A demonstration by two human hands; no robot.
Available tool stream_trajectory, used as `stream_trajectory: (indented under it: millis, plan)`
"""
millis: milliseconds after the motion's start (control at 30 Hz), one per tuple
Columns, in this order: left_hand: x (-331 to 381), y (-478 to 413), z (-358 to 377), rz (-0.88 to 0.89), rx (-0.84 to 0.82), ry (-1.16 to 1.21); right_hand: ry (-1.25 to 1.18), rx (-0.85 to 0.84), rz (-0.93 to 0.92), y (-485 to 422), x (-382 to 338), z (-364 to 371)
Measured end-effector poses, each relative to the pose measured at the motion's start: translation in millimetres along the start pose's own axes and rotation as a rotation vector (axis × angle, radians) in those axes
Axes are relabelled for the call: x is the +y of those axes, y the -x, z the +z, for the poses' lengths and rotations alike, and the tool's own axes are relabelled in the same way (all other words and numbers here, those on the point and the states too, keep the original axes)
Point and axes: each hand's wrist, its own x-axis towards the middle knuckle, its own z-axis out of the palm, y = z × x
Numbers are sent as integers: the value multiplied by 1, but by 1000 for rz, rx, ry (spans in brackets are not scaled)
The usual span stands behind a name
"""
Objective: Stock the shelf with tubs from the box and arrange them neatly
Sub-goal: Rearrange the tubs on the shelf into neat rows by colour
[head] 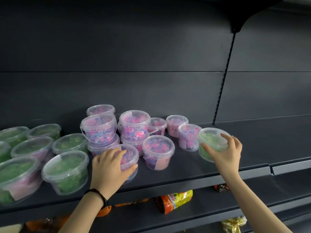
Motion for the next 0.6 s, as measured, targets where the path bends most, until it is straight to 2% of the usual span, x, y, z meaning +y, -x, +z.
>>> stream_trajectory:
  millis: [133,267,367,433,500,533,600]
  plan:
    - [3,0,-14,52,70,155,-128,-8,-181,11,-51,1]
    - [8,-1,-50,76,83,607,-267,-194,-294,37,-100,17]
    - [-4,1,-67,50,74,744,-329,-324,-375,65,-127,41]
    - [-24,8,-74,38,121,569,-373,-407,-422,87,-141,60]
    - [-55,18,-73,75,206,191,-420,-481,-440,111,-150,78]
    - [-72,24,-70,74,185,50,-435,-519,-436,124,-154,87]
    - [-107,33,-65,36,87,-59,-432,-592,-422,149,-159,104]
